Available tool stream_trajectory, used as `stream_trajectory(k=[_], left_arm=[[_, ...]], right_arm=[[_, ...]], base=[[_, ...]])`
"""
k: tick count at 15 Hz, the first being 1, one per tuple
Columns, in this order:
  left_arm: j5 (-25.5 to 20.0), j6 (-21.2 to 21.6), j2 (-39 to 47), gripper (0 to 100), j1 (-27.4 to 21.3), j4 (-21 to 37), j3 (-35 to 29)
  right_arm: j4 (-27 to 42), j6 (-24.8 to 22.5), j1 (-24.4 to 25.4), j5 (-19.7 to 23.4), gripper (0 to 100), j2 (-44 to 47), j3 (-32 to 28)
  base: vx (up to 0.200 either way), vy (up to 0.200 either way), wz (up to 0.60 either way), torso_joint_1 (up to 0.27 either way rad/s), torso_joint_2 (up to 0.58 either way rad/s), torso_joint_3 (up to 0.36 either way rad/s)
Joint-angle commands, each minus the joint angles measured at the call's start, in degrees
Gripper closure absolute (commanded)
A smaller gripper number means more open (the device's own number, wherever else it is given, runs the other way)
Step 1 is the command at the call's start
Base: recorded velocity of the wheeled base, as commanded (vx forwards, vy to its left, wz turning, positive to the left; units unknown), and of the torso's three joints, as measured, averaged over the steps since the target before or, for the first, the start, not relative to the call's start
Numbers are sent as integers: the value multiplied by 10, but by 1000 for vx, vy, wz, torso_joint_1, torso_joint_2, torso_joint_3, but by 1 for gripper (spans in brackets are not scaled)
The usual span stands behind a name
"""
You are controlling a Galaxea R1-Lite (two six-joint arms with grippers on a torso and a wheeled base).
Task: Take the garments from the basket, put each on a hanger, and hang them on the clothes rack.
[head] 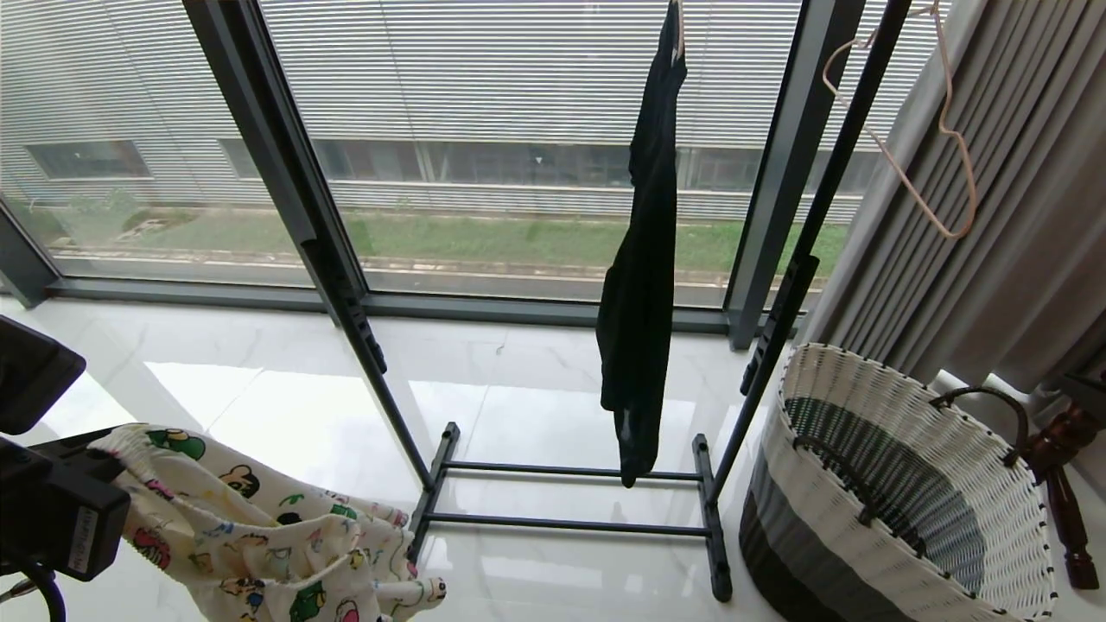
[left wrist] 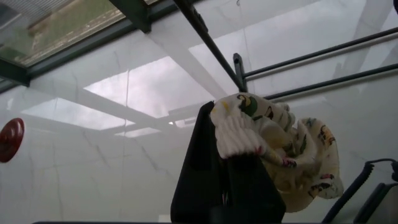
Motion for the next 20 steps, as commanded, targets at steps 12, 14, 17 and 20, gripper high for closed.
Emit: stream_trajectory(k=[12,14,17,20], left_arm=[[0,3,-23,100,-1,0,18],[1,3,-23,100,0,0,19],[1,1,-26,100,-1,0,18],[0,-1,-29,100,-1,0,18]], right_arm=[[-63,1,1,1,0,79,-42],[-72,1,1,0,0,85,-42],[-71,5,2,3,0,86,-49],[-59,61,7,43,0,96,-80]], base=[[0,0,0,205,-485,-286],[0,0,0,242,-510,-283],[0,0,0,216,-479,-255],[133,0,0,59,-128,-69]])
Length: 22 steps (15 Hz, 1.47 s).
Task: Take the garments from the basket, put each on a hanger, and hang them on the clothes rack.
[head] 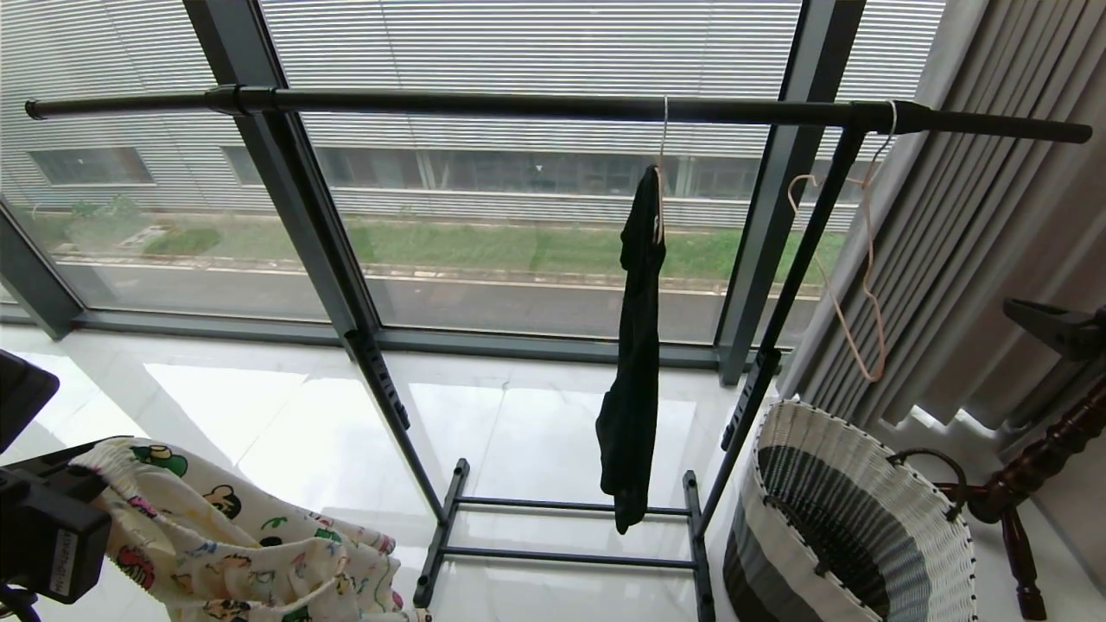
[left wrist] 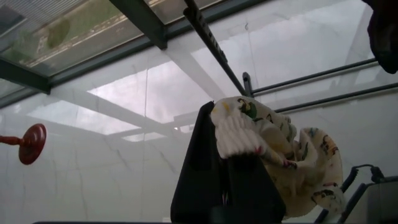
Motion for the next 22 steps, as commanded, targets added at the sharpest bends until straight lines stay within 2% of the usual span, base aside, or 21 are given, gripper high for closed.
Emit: stream_trajectory(k=[1,3,4,10,12,14,17,19,22], left_arm=[[0,0,-3,100,0,-1,0],[0,0,-5,100,0,-1,0],[0,0,-6,100,0,-1,0],[0,0,-7,100,0,-1,0],[0,-1,-13,100,0,-1,1],[0,-1,-20,100,0,-1,8],[0,-1,-21,100,0,-1,10],[0,-1,-21,100,0,-1,10],[0,-1,-21,100,0,-1,10]], right_arm=[[34,31,2,7,0,18,-41],[120,63,12,9,0,23,-84],[137,73,17,9,0,25,-93],[185,120,39,9,0,34,-84],[182,147,41,10,0,51,-66],[155,164,41,10,0,65,-43],[63,165,41,10,0,85,13],[42,164,41,11,0,95,29],[-29,166,28,10,0,124,52]], base=[[200,0,0,7,-51,-12],[200,0,0,17,-17,-10],[200,0,0,17,7,-7],[200,0,0,3,2,-2],[0,0,0,0,0,0],[0,0,0,0,0,0],[0,0,0,0,0,0],[0,0,0,0,0,0],[0,0,0,0,0,0]])
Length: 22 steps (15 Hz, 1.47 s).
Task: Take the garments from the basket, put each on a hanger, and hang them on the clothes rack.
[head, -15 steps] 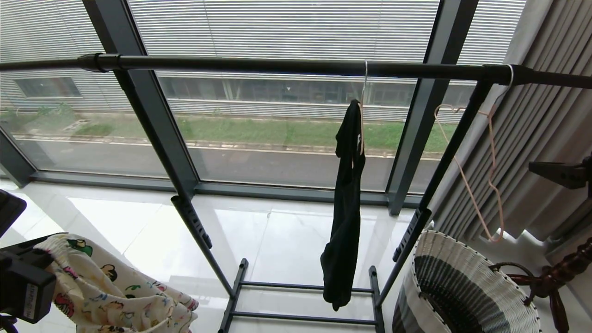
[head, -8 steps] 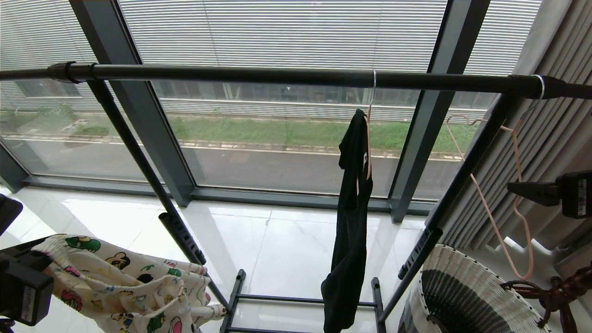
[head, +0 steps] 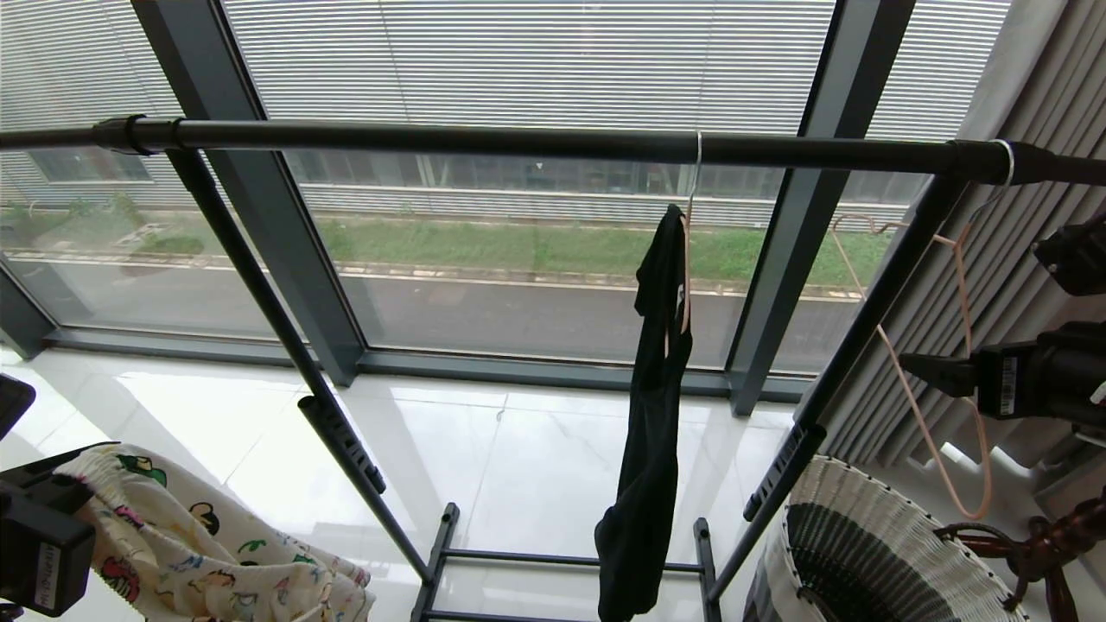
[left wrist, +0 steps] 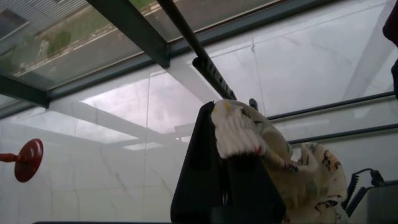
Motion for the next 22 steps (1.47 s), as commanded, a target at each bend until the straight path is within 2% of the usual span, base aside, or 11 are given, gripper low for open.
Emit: stream_trajectory(k=[1,7,12,13,22], left_arm=[[0,0,1,100,0,0,0],[0,0,1,100,0,0,0],[0,0,1,100,0,0,0],[0,0,1,100,0,0,0],[0,0,1,100,0,0,0]], right_arm=[[-21,1,-9,0,0,22,13],[-53,45,-12,0,0,43,18],[-65,46,-12,1,0,53,19],[-66,46,-12,3,100,53,19],[-67,46,-12,2,100,56,18]], base=[[0,0,0,0,0,0],[0,0,0,0,0,0],[0,0,0,0,0,0],[0,0,0,0,0,0],[0,0,0,0,0,0]])
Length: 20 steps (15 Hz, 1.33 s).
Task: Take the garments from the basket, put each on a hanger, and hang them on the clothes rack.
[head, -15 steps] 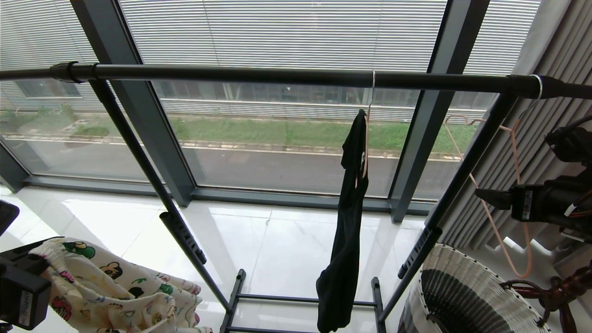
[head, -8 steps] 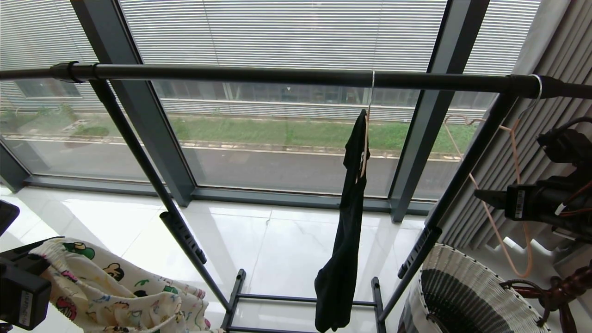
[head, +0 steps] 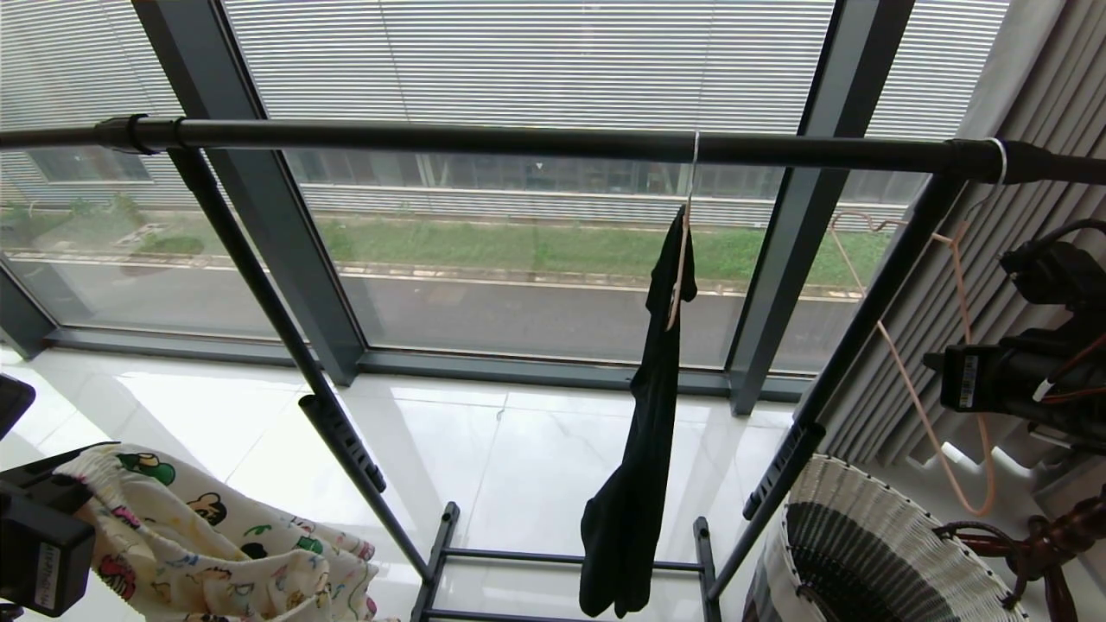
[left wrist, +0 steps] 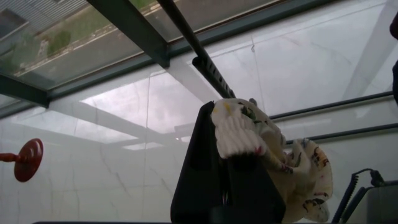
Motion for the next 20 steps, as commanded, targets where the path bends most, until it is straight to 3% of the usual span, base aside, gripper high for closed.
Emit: stream_trajectory(k=[1,5,13,20], left_arm=[[0,0,1,100,0,0,0],[0,0,1,100,0,0,0],[0,1,1,100,-1,-1,-7],[0,1,5,100,-1,-21,-7]], right_arm=[[-1,1,0,0,100,-1,0],[-38,10,-1,-3,100,-14,0],[-38,4,-1,-2,100,-70,3],[-38,-39,-1,-4,100,-122,43]], base=[[0,0,0,0,0,0],[0,0,0,0,0,0],[0,0,0,0,0,0],[0,0,0,0,0,0]])
